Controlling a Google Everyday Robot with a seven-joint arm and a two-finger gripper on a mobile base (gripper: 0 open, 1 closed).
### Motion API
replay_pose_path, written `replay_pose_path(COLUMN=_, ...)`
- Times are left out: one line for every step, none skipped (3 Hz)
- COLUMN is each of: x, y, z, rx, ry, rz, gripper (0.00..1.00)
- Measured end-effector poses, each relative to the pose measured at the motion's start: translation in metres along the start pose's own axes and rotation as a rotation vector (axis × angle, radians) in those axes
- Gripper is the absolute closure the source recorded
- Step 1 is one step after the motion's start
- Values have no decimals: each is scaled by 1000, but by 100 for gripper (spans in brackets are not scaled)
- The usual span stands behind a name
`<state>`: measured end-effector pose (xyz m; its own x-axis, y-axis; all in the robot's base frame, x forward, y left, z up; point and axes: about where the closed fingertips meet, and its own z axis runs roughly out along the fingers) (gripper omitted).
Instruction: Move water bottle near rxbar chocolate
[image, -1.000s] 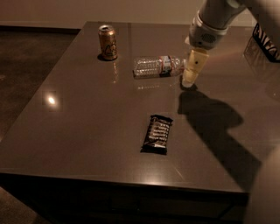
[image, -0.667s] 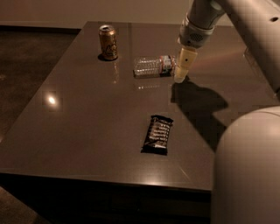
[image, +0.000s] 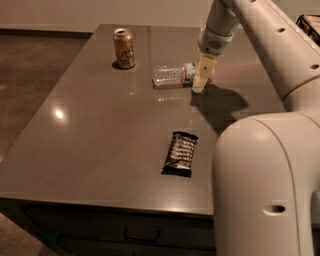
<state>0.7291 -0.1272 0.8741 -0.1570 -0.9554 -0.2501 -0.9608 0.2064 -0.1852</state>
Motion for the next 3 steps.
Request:
replay_pose_path(x=0, y=-3, z=10, rx=-16, ry=7, rz=2, gripper=17)
replay_pose_path(x=-2, y=-4, z=11, rx=-24, ry=-4, rz=0, gripper=40)
replay_pose_path(x=-7, y=-4, z=5, rx=-23, ry=-23, rz=-13, gripper=62)
